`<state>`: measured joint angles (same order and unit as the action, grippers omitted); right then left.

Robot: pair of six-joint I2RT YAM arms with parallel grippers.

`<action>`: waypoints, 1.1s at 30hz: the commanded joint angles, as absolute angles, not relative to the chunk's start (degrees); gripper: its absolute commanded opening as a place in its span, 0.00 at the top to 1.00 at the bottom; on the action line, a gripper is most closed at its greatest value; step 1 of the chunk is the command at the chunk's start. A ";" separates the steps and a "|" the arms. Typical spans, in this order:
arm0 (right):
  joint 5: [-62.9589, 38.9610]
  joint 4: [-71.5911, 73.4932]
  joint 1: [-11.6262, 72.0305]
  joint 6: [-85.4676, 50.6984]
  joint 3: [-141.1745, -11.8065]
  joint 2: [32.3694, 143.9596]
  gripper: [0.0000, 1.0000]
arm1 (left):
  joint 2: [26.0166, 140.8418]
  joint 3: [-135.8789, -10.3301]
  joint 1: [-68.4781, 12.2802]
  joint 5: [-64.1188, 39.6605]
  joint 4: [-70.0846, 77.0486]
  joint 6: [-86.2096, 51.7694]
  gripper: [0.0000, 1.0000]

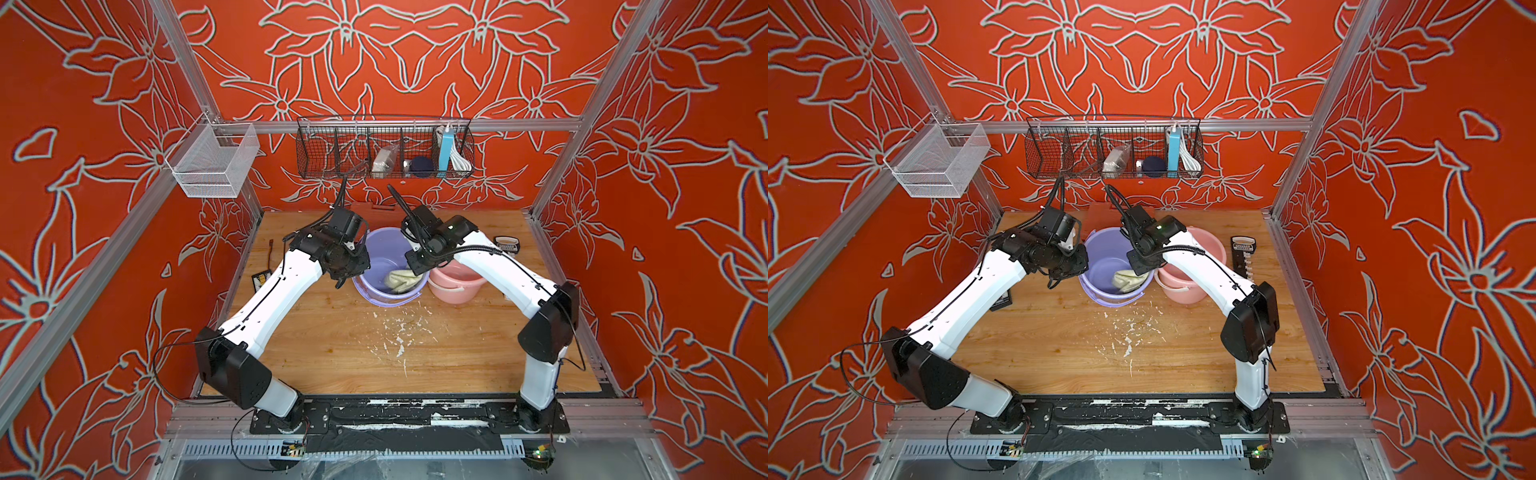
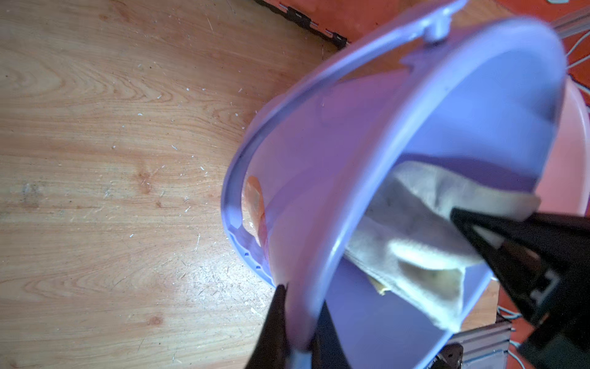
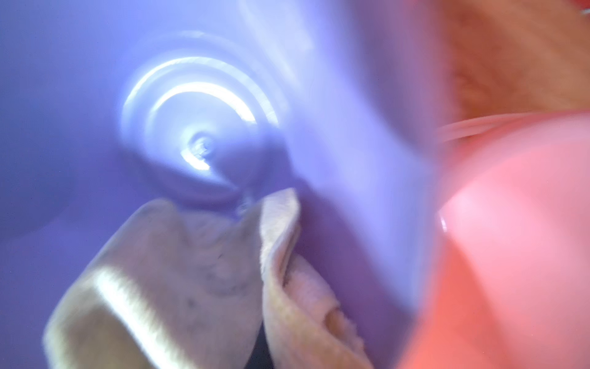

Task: Wipe the inside of the bucket with a cloth
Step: Wipe the dirt from the inside of the bucket.

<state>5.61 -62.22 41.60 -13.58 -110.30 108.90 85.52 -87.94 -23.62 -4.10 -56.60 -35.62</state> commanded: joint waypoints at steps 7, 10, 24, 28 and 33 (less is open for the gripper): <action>15.20 -71.58 42.01 -10.41 -136.40 125.85 1.00 | 80.26 -84.00 -23.29 -11.50 -56.41 -34.35 1.00; 9.45 -70.92 42.43 -12.05 -143.81 130.24 1.00 | 79.56 -83.42 -23.28 -14.72 -55.91 -34.48 1.00; 1.14 -59.40 42.85 -15.34 -140.67 129.16 1.00 | 76.04 -82.53 -23.28 -12.13 -58.72 -35.09 1.00; 11.74 -66.24 42.53 -12.33 -141.66 129.06 1.00 | 75.94 -82.81 -22.95 -6.33 -59.63 -35.09 1.00; 17.27 -66.37 42.54 -9.49 -135.81 124.64 1.00 | 76.59 -83.19 -22.03 -4.08 -59.09 -34.76 1.00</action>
<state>7.35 -65.25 44.10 -11.99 -138.06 127.92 78.30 -81.76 -22.11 -4.58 -54.98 -37.23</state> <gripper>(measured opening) 0.062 0.095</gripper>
